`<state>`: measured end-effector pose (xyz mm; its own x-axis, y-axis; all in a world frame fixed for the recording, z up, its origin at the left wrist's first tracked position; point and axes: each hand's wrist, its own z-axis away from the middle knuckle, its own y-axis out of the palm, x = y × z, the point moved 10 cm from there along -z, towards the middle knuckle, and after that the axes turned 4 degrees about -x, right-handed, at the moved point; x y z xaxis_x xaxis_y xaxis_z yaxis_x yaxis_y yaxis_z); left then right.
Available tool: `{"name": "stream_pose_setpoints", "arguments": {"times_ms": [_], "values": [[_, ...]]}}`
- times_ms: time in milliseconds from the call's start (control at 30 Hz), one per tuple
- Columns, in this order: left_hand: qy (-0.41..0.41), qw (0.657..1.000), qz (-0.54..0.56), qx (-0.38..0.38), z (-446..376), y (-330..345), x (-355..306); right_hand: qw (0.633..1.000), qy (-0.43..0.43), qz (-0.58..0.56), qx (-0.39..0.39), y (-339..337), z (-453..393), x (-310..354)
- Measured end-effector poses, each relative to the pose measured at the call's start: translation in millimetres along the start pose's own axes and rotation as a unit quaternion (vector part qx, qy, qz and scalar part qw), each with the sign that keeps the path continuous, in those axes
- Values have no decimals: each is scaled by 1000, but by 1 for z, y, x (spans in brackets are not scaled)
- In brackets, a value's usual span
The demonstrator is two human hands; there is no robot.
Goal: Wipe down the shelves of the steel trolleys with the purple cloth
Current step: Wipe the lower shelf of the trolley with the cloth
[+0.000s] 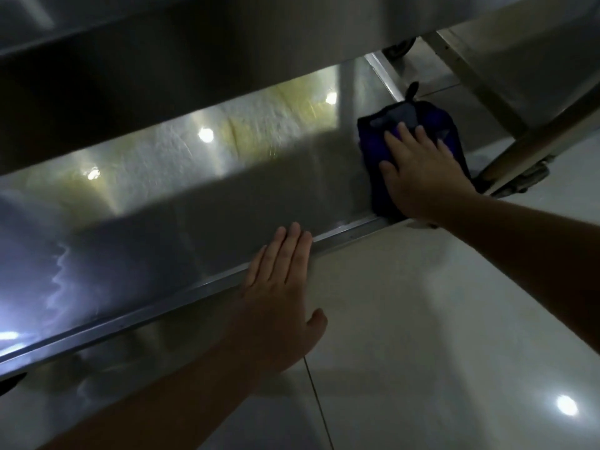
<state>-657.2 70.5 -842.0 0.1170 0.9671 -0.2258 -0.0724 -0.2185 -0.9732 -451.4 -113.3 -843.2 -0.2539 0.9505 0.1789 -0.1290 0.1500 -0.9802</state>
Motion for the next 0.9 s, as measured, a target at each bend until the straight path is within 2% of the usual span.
{"name": "stream_pose_setpoints", "arguments": {"times_ms": [200,300,367,433,500,567,667,767,900], "values": [[8,1000,17,11,0,-2,1,1000,10,-2,-22,-20,-61,31],[4,1000,8,19,1,-5,2,999,26,-16,-24,-14,-64,73],[7,999,1,34,1,-4,3,998,-59,-17,-29,-2,-49,129],[11,999,2,46,2,-3,4,986,-159,-43,-4,15,-27,179],[18,999,7,51,2,-2,3,976,-207,-61,16,24,-18,193],[18,998,13,56,3,-1,3,973,-225,-49,9,20,-21,177],[8,998,35,50,3,-4,2,986,-165,-7,-38,2,-39,111],[10,998,39,53,3,-3,2,997,-27,6,-67,-17,-48,31],[11,997,46,60,2,0,4,996,68,-3,-48,-12,-46,33]]}}
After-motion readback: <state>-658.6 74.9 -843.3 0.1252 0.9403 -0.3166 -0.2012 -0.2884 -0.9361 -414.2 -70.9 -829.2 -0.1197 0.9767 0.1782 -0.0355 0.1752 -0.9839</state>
